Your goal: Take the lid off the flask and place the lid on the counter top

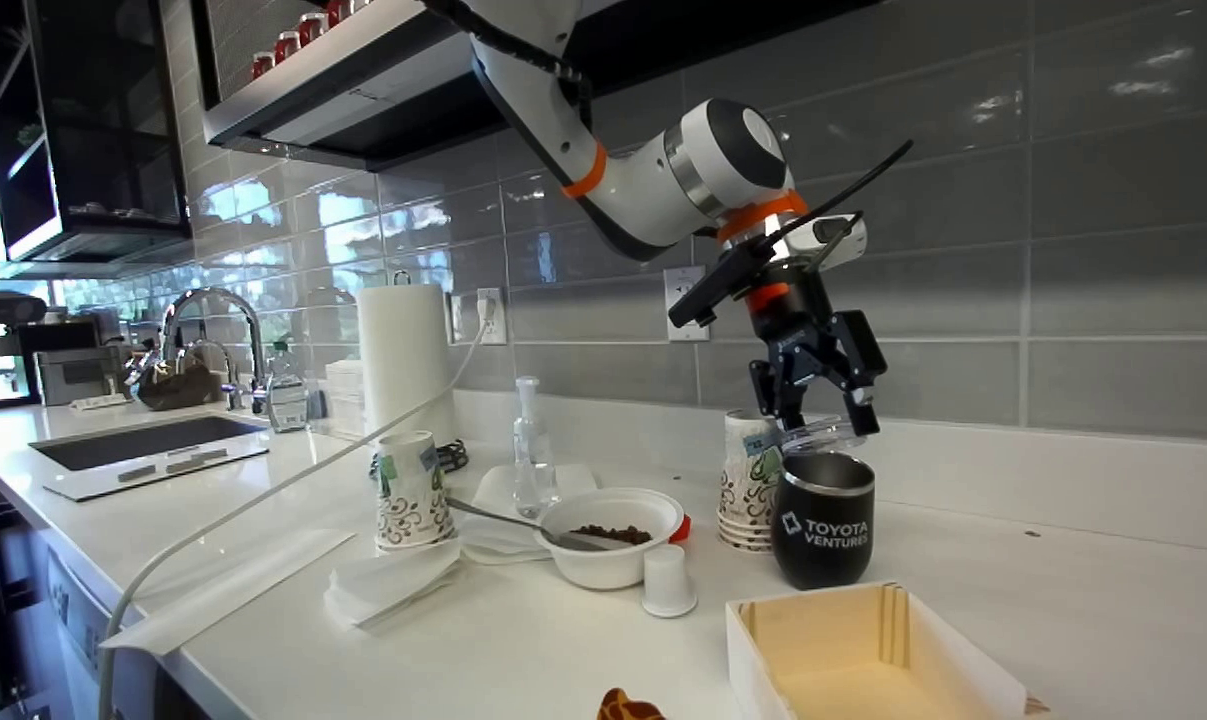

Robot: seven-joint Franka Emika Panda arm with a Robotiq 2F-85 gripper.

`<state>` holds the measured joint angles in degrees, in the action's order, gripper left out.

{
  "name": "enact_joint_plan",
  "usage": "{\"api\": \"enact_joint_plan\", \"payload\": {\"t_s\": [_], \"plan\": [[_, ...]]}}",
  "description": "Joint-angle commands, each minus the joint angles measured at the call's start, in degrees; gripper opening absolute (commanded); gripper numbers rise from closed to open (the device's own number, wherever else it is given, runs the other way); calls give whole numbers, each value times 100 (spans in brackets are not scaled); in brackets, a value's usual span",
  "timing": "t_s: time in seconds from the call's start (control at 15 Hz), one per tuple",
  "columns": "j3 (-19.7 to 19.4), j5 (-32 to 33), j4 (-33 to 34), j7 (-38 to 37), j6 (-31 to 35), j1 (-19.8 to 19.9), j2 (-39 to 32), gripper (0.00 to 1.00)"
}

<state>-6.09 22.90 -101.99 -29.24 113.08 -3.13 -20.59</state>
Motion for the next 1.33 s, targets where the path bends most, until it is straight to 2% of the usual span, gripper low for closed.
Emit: {"api": "enact_joint_plan", "payload": {"t_s": [0.0,0.27,0.6,1.27], "plan": [[-43,-62,64,-182,382,14,-73,67],[-44,-306,-41,-195,959,99,-41,67],[-49,-744,41,-13,809,195,-76,67],[-73,-1446,-55,61,1154,376,38,67]]}}
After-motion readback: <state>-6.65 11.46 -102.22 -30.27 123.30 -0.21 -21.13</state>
